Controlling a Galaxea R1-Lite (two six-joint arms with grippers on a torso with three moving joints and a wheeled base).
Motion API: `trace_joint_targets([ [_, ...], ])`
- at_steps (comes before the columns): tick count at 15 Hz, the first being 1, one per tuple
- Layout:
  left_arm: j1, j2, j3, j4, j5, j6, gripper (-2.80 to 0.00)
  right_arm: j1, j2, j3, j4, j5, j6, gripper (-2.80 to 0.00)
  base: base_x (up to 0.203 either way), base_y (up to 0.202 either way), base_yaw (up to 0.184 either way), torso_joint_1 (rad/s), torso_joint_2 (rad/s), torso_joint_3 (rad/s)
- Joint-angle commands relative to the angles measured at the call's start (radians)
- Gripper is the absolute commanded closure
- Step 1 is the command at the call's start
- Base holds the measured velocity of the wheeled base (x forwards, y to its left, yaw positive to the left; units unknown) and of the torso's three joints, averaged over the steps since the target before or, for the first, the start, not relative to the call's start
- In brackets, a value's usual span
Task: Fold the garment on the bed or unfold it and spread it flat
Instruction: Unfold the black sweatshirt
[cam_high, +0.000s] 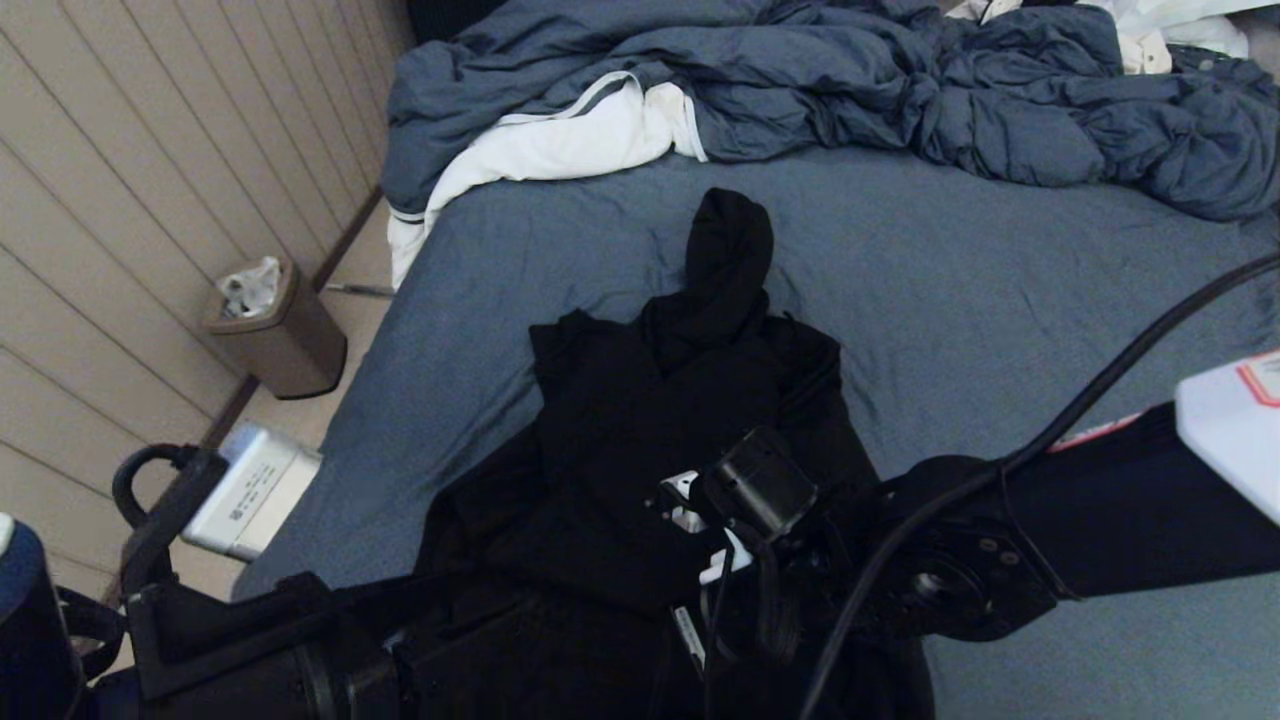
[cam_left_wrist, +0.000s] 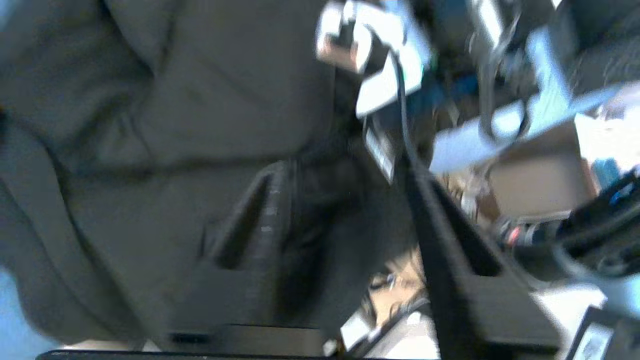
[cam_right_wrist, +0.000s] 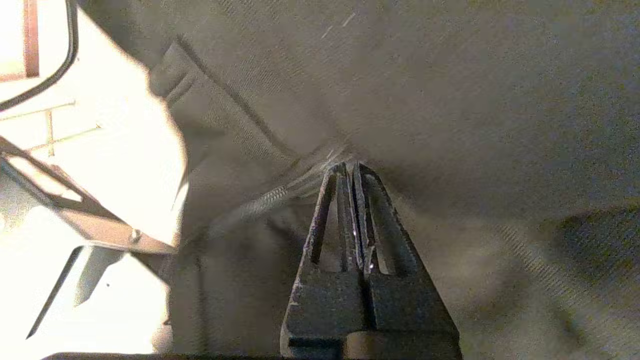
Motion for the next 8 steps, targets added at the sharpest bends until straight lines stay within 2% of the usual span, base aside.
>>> trace_joint_targets([
  [1,0.037,0.008,-0.049,0.002,0.000,-0.001,-2.80,0.016,-0.028,0.016,0.001,0.000,0.001,0.00,0.000,0.000,0.000,0.000,0.00,0.000],
  [2,0.060,0.023,-0.074,0.009,-0.006,0.000,-2.80,0.026,-0.054,0.028,0.001,-0.001,0.000,0.00,0.000,0.000,0.000,0.000,0.00,0.000],
  [5,0.096,0.087,-0.108,0.008,-0.078,-0.001,-2.80,0.012,-0.139,0.028,0.000,-0.008,-0.003,0.00,0.000,0.000,0.000,0.000,0.00,0.000],
  [8,0.103,0.199,-0.118,-0.008,-0.096,-0.001,-2.80,-0.125,-0.191,-0.021,0.001,-0.052,-0.023,0.00,0.000,0.000,0.000,0.000,0.00,0.000],
])
